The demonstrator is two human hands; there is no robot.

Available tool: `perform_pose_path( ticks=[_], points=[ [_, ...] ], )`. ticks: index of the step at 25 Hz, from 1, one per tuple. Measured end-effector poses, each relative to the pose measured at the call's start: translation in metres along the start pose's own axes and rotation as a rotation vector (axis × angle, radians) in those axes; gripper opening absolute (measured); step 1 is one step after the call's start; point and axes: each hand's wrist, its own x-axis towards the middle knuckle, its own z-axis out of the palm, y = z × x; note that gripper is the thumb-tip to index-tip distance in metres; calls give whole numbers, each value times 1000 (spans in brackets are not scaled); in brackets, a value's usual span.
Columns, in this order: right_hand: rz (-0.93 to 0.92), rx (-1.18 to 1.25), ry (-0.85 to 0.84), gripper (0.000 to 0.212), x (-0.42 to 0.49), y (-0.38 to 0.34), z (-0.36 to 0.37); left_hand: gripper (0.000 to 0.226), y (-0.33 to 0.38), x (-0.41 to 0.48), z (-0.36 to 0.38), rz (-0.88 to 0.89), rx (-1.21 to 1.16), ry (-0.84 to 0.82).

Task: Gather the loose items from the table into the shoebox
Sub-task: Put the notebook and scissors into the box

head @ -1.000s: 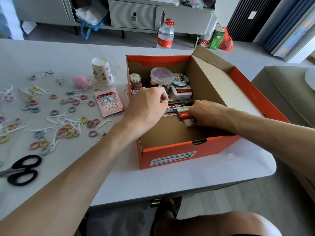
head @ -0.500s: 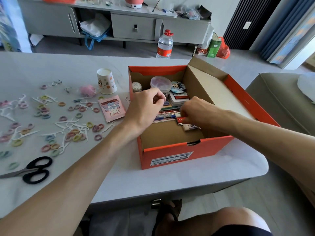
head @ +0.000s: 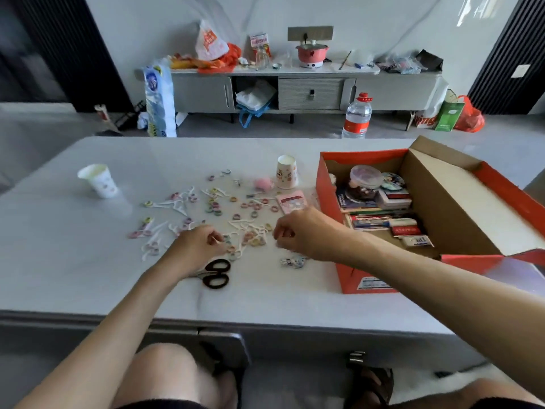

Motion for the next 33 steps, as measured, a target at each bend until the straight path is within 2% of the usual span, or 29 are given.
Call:
perform_pose_path(
  ticks=[2, 4, 7, 9, 11, 14, 16, 18, 21, 23, 25, 27, 29, 31, 32, 33],
  points=[
    [23, -66, -175, 31, 19, -18, 40, 33, -42, -12, -2, -53, 70, -119],
    [49, -194, -246, 37, 35, -24, 79, 49, -68, -17, 5, -23, 157, -159],
    [88, -225, -179, 31, 44, -19, 111, 54, -73, -9, 21, 105, 268, -78],
    [80, -163, -157, 28, 52, -14, 117, 54, -69, 1, 23, 87, 294, -77],
    [101, -120, -61, 25, 60, -6, 112, 55, -67, 9, 21, 27, 326, -133],
    [374, -99, 158, 30, 84, 20, 93, 43, -64, 13, 18, -2, 311, -200],
    [614, -61, 181, 40, 107, 39, 79, 32, -63, 13, 14, -4, 174, -204],
    [777, 26, 177, 49, 130, 58, 73, 24, -59, 10, 9, -8, -65, -155],
    [905, 151, 181, 57, 152, 76, 79, 10, -47, 18, -3, -25, -507, 80],
    [942, 138, 208, 63, 159, 81, 83, 5, -33, 33, -5, -107, -822, 214],
    [940, 141, 268, 61, 162, 84, 85, 24, -21, 46, 0, -189, -1007, 277],
    [916, 227, 350, 39, 161, 84, 80, 54, -14, 56, 10, -223, -1010, 287],
    [864, 343, 435, 23, 158, 74, 67, 48, -9, 67, 15, -215, -941, 267],
    [720, 560, 487, 25, 153, 50, 53, 24, -3, 76, 16, -245, -1003, 218],
    [615, 730, 452, 25, 151, 33, 48, 17, 0, 77, 14, -268, -1102, 179],
    [524, 865, 361, 23, 151, 16, 45, 21, 2, 78, 12, -289, -1215, 147]
  ],
)
